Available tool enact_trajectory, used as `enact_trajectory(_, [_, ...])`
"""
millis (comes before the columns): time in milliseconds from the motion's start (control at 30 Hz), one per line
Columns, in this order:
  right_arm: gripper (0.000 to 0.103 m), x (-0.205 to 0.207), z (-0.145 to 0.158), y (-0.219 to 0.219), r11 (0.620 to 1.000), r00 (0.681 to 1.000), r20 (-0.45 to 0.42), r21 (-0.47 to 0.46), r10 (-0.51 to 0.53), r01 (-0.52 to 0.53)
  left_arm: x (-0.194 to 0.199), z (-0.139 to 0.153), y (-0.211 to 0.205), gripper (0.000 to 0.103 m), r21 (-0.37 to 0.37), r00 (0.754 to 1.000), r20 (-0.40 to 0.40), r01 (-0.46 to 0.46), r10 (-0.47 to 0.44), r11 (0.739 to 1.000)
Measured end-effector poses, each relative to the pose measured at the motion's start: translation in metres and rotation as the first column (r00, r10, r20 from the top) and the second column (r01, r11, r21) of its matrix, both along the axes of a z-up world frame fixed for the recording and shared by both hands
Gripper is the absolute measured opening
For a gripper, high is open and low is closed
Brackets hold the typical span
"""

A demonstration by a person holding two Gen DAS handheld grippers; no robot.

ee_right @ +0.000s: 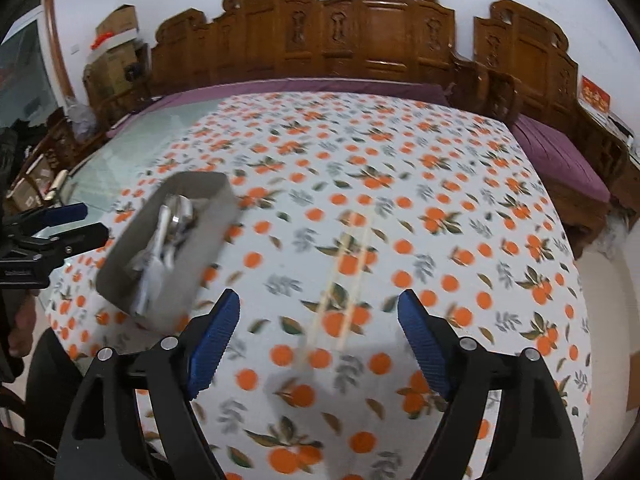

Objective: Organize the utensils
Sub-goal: 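Move both open grippers over the pair of wooden chopsticks, then grasp one wooden chopstick with the right gripper while the left grasps the other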

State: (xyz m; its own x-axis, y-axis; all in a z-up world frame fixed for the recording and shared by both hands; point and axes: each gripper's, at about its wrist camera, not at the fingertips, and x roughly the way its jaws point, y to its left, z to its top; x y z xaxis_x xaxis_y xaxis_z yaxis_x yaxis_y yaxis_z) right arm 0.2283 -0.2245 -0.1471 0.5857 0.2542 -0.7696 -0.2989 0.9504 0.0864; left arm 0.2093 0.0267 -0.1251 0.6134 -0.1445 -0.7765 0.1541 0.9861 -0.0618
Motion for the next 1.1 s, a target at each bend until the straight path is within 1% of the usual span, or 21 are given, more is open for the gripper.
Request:
enact_trajectory(67, [0.083,0.003,-0.006,-0.007,1.0,1.0,-0.012,-0.009,-0.007,0.007,0.003,-0.006,-0.008,0.095,-0.015,1.0,-0.017,0.019,-0.019,1.0])
enact_trajectory(100, [0.081,0.005,-0.009,-0.009,1.0,1.0,-0.016,-0.015,-0.008,0.008,0.004,-0.008,-0.011,0.095,-0.02,0.999,-0.021,0.027,-0.027,0.999])
enact_trajectory(200, [0.071,0.015,-0.021,-0.015,0.999,0.999,-0.038,-0.032,-0.004,0.003,0.008,-0.015,-0.025,0.095,0.005,0.999,-0.039,0.03,-0.03,1.0])
enact_trajectory(267, [0.067,0.02,-0.027,-0.017,0.999,0.998,-0.056,-0.035,0.001,-0.003,0.011,-0.019,-0.033,0.095,0.012,0.998,-0.049,0.046,-0.046,0.999])
enact_trajectory(333, [0.061,0.027,-0.036,-0.017,0.999,0.997,-0.075,-0.038,0.014,-0.017,0.014,-0.02,-0.04,0.095,0.021,0.997,-0.056,0.057,-0.056,0.998])
enact_trajectory(367, [0.06,0.03,-0.041,-0.016,0.999,0.996,-0.084,-0.04,0.019,-0.022,0.015,-0.021,-0.042,0.095,0.026,0.996,-0.058,0.062,-0.06,0.998])
enact_trajectory(433, [0.053,0.04,-0.053,-0.015,0.999,0.993,-0.109,-0.039,0.034,-0.038,0.019,-0.023,-0.048,0.095,0.035,0.996,-0.065,0.067,-0.064,0.997])
enact_trajectory(567, [0.048,0.054,-0.07,-0.008,0.996,0.988,-0.143,-0.044,0.065,-0.072,0.025,-0.028,-0.053,0.095,0.023,0.994,-0.086,0.072,-0.07,0.997])
enact_trajectory(633, [0.047,0.061,-0.077,-0.004,0.995,0.985,-0.154,-0.048,0.077,-0.085,0.029,-0.03,-0.059,0.095,0.039,0.993,-0.09,0.079,-0.075,0.996])
enact_trajectory(700, [0.044,0.069,-0.083,-0.001,0.994,0.983,-0.162,-0.051,0.084,-0.094,0.032,-0.031,-0.064,0.095,0.03,0.991,-0.095,0.102,-0.099,0.994])
enact_trajectory(867, [0.042,0.083,-0.092,0.003,0.992,0.983,-0.165,-0.076,0.085,-0.099,0.041,-0.034,-0.077,0.095,0.02,0.986,-0.114,0.125,-0.122,0.992])
enact_trajectory(900, [0.039,0.085,-0.092,0.003,0.991,0.983,-0.163,-0.082,0.087,-0.102,0.043,-0.035,-0.08,0.095,0.028,0.986,-0.116,0.127,-0.123,0.992])
enact_trajectory(933, [0.032,0.086,-0.092,0.002,0.991,0.983,-0.162,-0.091,0.087,-0.102,0.045,-0.036,-0.084,0.095,0.037,0.985,-0.117,0.133,-0.128,0.99])
enact_trajectory(967, [0.028,0.087,-0.092,0.001,0.989,0.984,-0.159,-0.107,0.085,-0.102,0.047,-0.036,-0.088,0.095,0.042,0.984,-0.117,0.141,-0.135,0.989])
enact_trajectory(1033, [0.014,0.088,-0.092,-0.003,0.988,0.983,-0.164,-0.117,0.083,-0.103,0.049,-0.038,-0.094,0.095,0.045,0.983,-0.118,0.146,-0.139,0.988])
enact_trajectory(1100, [0.006,0.087,-0.092,-0.011,0.987,0.982,-0.172,-0.122,0.078,-0.1,0.054,-0.04,-0.1,0.095,0.035,0.981,-0.126,0.15,-0.145,0.988])
